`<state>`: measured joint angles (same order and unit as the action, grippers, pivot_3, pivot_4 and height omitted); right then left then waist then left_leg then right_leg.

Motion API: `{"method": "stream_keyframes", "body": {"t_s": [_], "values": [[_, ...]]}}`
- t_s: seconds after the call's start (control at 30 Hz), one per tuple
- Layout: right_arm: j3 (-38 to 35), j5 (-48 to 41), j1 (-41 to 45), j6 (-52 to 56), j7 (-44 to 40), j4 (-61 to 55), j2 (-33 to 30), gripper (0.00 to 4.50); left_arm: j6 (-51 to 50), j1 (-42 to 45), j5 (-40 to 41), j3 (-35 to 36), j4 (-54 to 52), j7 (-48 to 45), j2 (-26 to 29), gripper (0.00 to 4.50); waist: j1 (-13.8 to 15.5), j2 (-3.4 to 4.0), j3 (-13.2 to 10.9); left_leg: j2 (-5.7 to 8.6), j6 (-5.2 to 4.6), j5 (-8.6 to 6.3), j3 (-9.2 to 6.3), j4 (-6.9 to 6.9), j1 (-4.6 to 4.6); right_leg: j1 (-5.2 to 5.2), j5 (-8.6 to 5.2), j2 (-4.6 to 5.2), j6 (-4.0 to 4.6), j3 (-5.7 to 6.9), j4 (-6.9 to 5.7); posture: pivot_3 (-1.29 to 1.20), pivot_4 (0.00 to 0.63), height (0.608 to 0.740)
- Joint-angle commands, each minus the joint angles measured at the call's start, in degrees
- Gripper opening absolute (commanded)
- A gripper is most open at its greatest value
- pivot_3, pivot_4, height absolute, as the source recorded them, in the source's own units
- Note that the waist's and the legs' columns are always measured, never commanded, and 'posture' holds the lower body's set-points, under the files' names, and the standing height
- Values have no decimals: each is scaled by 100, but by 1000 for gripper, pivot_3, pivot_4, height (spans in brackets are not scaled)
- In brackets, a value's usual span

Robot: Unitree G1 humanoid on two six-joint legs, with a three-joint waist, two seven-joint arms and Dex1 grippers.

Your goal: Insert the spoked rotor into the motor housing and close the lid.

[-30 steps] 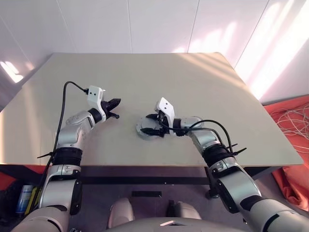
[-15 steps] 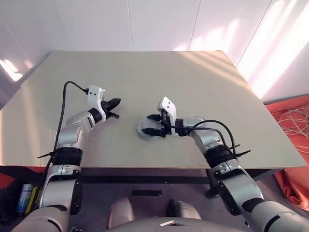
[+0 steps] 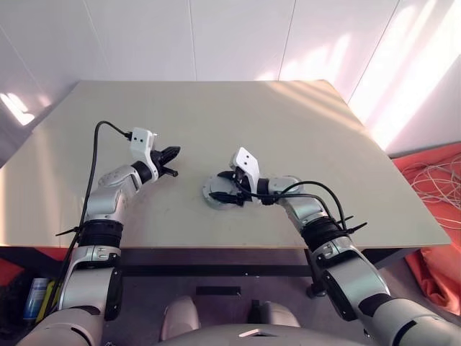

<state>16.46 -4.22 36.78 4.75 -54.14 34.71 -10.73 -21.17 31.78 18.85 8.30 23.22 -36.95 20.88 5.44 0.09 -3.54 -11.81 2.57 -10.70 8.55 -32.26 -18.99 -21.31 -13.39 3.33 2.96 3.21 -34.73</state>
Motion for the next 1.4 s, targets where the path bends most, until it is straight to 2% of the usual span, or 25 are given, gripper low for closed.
{"method": "stream_keyframes", "body": {"t_s": [0.03,1.0,1.2,1.3,1.4], "values": [[229,420,-172,157,102,452,-130,3172,78,137,5,30,-125,7,41,0,0,0,0,0,0,0,0,0,0,0,0,0,0,0,0,0,0,740],[114,384,48,676,483,868,37,3172,63,102,7,12,-178,21,16,0,-30,3,-1,1,0,0,-7,13,24,-12,-5,0,-8,1,11,0,0,740],[227,577,29,298,654,999,-40,3172,60,104,8,-2,-193,21,1,0,-29,7,-2,0,0,-1,-14,23,19,-12,-8,0,-14,12,64,0,0,740],[432,813,-22,88,726,1154,-117,3172,64,137,6,-9,-166,16,-1,0,-35,9,-2,-1,-1,-1,-16,73,24,6,-7,8,-15,42,153,0,0,740],[528,905,-70,7,705,1224,-189,3172,64,133,9,-5,-170,8,8,0,-42,10,-3,2,-1,-1,-14,108,58,22,-7,28,-15,60,190,0,0,740]]}}
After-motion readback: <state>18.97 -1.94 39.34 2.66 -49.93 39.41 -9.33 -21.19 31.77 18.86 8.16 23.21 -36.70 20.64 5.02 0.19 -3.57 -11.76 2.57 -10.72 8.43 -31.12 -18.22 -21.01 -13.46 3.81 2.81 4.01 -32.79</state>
